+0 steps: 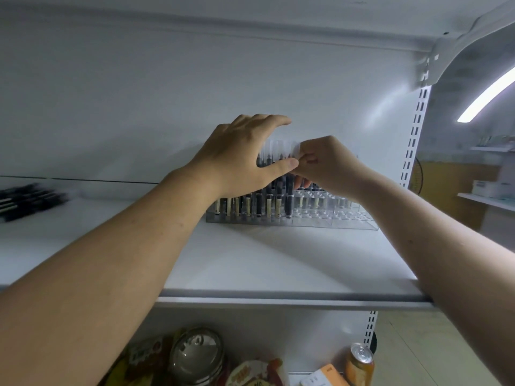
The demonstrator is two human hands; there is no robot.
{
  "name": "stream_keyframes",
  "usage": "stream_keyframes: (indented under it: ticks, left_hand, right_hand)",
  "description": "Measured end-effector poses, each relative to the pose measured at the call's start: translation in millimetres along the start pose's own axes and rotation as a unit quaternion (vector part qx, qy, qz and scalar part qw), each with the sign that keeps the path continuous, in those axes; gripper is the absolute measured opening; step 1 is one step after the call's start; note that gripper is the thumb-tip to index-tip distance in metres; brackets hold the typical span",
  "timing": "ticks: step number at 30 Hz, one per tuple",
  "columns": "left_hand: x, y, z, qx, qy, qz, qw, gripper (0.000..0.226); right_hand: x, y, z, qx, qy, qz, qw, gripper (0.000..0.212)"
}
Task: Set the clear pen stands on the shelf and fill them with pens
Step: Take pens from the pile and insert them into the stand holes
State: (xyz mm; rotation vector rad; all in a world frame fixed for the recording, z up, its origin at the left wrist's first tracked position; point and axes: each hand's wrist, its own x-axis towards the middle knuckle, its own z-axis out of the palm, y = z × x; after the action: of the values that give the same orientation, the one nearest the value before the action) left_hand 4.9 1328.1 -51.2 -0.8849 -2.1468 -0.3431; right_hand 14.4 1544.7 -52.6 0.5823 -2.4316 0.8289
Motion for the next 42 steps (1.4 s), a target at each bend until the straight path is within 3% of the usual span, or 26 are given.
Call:
stream_keyframes:
  ticks: [5,12,15,23,26,30,33,37,42]
  left_hand:
    - [0,1,1,0.001,-0.003,-0.002,1.0,0.073]
    - [-1,0,-14,0.005,0.021,-0.016,1.0,0.072]
    - [-3,-6,-36,0.015,0.03,-0.034,0.999,0.066]
    - [-62,-90,-120,0.061,-0.028,-0.213,0.975,0.047]
    - [-103,-132,-147,0.099,-0.082,-0.293,0.947,0.043]
    - [-157,-184,-164,0.149,-0.183,-0.381,0.894,0.056]
    - [-183,-211,-159,0.194,-0.244,-0.398,0.863,0.054]
    - [-189,-230,-151,0.197,-0.25,-0.394,0.862,0.053]
    - [-175,-238,-141,0.186,-0.274,-0.404,0.853,0.046]
  right_hand:
    - [-3,1,-5,-0.035,-0.003,-0.005,0.999,0.03]
    - [7,5,-15,0.008,0.175,-0.083,0.981,0.039]
    - [14,-15,-15,-0.013,0.191,-0.108,0.976,0.043]
    - [49,-130,54,-0.062,0.116,-0.212,0.968,0.043]
    - [71,-177,104,-0.068,0.055,-0.235,0.968,0.043]
    - [95,-218,163,-0.112,-0.016,-0.253,0.961,0.035]
    - [101,-217,203,-0.091,-0.028,-0.248,0.964,0.027]
    - [104,-202,229,-0.119,-0.061,-0.245,0.96,0.023]
    - [103,-198,233,-0.064,-0.043,-0.242,0.967,0.015]
